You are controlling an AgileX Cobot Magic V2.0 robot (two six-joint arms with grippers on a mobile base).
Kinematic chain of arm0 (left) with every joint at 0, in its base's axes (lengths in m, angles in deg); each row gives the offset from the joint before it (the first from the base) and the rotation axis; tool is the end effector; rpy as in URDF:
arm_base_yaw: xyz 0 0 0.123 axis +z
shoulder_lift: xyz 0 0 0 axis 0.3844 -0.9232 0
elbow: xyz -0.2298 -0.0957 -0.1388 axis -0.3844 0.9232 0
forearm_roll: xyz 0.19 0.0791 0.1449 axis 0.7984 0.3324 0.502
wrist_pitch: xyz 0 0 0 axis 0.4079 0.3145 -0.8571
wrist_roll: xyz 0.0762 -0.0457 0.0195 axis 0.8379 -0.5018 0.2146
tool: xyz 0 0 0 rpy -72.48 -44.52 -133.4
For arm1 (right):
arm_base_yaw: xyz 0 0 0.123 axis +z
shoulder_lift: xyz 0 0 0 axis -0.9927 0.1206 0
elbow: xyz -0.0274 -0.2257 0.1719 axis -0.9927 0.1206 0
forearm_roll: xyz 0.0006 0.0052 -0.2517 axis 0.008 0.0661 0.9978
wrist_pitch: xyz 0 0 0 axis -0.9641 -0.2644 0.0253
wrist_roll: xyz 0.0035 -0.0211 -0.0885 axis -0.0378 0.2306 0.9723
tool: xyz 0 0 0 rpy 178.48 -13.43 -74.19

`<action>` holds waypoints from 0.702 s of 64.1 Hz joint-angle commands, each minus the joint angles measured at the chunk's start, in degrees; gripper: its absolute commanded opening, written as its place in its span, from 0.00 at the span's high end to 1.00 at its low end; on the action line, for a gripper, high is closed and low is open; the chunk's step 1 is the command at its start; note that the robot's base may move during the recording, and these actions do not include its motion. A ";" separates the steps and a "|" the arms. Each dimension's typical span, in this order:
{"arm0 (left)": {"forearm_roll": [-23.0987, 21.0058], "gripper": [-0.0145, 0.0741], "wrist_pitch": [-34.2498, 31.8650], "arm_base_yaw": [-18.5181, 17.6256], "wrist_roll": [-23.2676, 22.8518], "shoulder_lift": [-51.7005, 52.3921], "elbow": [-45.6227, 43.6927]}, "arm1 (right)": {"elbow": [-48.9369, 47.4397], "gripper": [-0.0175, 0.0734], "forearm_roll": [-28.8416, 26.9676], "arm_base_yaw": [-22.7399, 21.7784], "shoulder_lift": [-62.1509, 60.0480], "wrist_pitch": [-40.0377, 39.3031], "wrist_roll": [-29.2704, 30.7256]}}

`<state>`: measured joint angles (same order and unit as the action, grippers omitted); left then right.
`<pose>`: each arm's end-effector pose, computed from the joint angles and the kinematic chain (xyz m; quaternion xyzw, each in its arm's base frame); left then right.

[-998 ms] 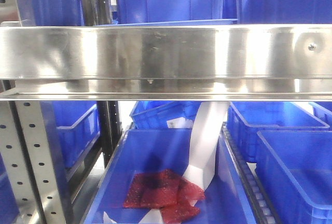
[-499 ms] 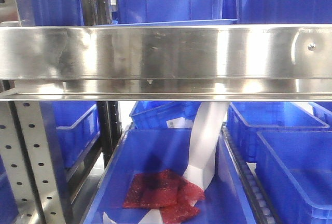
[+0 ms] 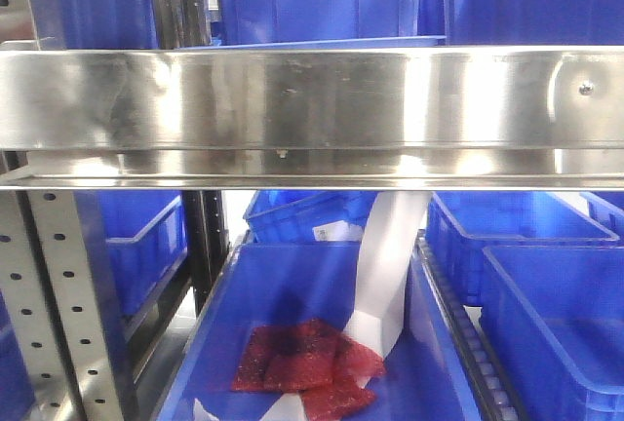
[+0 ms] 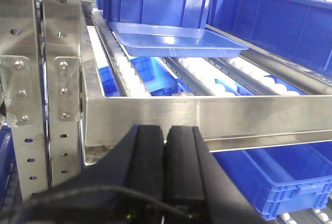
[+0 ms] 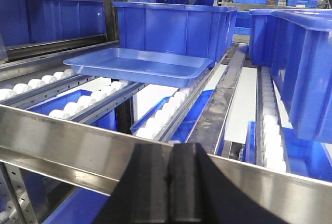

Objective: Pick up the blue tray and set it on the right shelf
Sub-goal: 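Open both grippers to release the tray on the shelf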

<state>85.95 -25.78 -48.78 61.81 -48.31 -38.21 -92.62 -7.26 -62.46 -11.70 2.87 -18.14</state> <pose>0.0452 -0.0194 0.3127 0.0990 0.7398 -0.1936 0.6367 0.0729 0.0218 0.3095 -0.0882 0.7130 0.1240 0.6845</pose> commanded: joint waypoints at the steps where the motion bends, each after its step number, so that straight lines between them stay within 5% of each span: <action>1: -0.99 0.89 -5.45 1.97 1.99 -0.66 -1.00 | -1.58 0.75 1.25 0.10 0.43 -5.30 0.70; 11: -8.91 0.89 -9.62 12.66 12.21 1.11 4.09 | -1.58 0.75 1.25 0.10 0.43 -5.30 0.70; 22: -10.80 0.89 -16.29 23.49 15.86 9.15 14.09 | -1.58 0.75 1.25 0.10 0.43 -5.30 0.70; 38: -10.80 0.89 -31.77 24.28 15.86 12.71 30.18 | -1.58 0.75 1.25 0.10 0.43 -5.23 0.70; 45: -10.80 0.89 -26.97 23.14 15.86 12.81 29.81 | -1.58 0.75 1.25 0.10 0.43 -5.28 0.70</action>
<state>75.65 -47.66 -24.66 77.53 -36.31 -10.22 -92.48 -7.26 -62.46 -11.70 2.69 -18.14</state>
